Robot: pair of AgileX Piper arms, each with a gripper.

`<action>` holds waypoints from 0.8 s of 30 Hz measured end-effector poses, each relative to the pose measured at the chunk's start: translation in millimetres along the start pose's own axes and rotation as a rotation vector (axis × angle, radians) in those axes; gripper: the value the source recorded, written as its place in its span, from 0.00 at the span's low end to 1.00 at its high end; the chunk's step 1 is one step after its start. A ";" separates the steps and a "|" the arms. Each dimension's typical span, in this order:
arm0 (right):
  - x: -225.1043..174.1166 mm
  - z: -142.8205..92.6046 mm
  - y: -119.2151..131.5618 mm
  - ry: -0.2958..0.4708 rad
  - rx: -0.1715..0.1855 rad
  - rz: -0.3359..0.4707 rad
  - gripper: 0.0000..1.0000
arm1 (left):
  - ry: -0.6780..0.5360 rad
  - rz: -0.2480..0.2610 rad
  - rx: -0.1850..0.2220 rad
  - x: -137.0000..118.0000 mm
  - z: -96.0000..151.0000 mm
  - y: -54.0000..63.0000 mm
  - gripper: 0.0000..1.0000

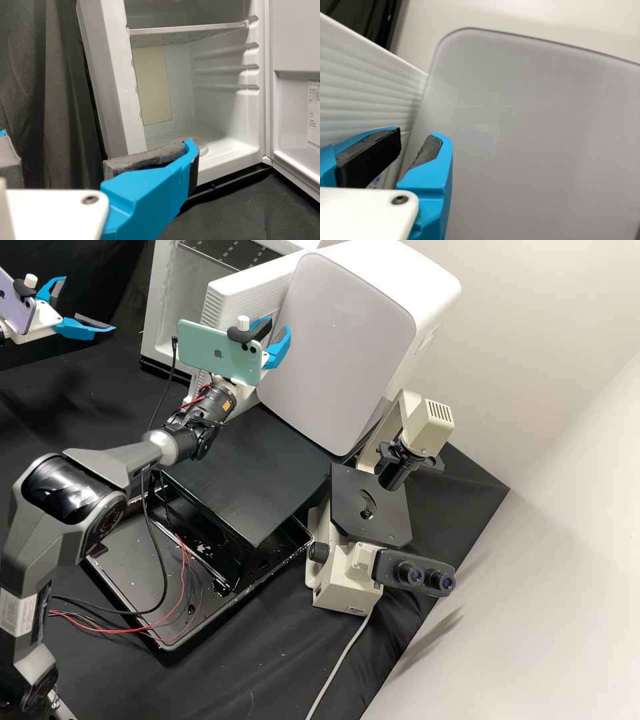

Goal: Close the incubator door

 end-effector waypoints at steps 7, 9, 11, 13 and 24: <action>17.4 -16.3 -3.7 0.025 -0.030 -0.020 0.00 | 0.000 0.000 0.000 0.0 0.0 0.0 1.00; 23.8 -21.1 -5.9 0.038 -0.033 -0.025 0.00 | 0.000 0.000 0.000 0.0 0.0 0.0 1.00; 30.0 -28.8 -7.7 0.057 -0.049 -0.039 0.00 | 0.000 0.000 0.000 0.0 0.0 0.0 1.00; 34.8 -33.8 -9.4 0.073 -0.062 -0.053 0.00 | 0.000 0.000 0.000 0.0 0.0 0.0 1.00; 65.9 -61.8 -16.6 0.164 -0.085 -0.085 0.00 | 0.000 0.000 0.000 0.0 0.0 0.0 1.00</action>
